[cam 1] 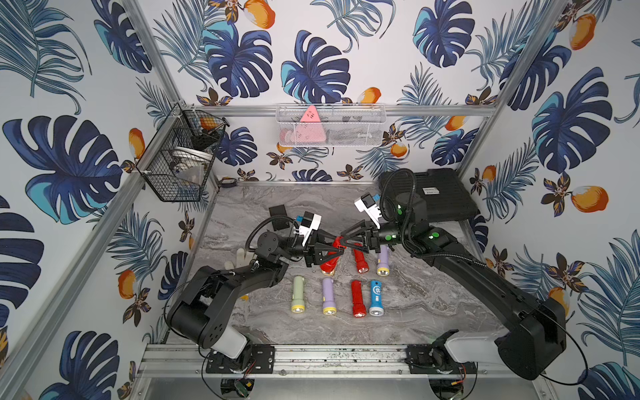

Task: Close the plug at the bottom of the flashlight
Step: Close the plug of the flashlight.

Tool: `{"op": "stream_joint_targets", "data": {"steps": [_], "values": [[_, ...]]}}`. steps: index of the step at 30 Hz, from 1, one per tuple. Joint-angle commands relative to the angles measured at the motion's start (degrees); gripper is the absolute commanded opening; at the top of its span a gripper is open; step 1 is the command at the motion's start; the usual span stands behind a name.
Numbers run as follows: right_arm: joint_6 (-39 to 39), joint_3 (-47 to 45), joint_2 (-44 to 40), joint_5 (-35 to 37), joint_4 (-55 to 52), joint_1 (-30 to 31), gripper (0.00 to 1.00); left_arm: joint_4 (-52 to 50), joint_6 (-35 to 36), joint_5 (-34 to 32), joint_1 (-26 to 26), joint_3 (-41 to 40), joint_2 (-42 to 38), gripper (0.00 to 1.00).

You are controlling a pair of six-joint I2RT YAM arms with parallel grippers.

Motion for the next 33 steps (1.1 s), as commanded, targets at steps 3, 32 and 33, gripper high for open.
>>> {"op": "stream_joint_targets", "data": {"steps": [3,32,33], "values": [[-0.12,-2.22,-0.29,2.02,-0.01,0.08,0.5,4.85,-1.17,-2.06,0.19,1.07,-0.71,0.0],[3.76,-6.83,2.57,1.31,6.91,0.14,0.1,4.81,-0.64,-3.11,0.16,1.78,-5.69,0.0],[3.6,-6.78,2.59,1.45,6.77,0.09,0.09,4.85,-0.64,-3.05,0.19,1.84,-5.71,0.0]]}}
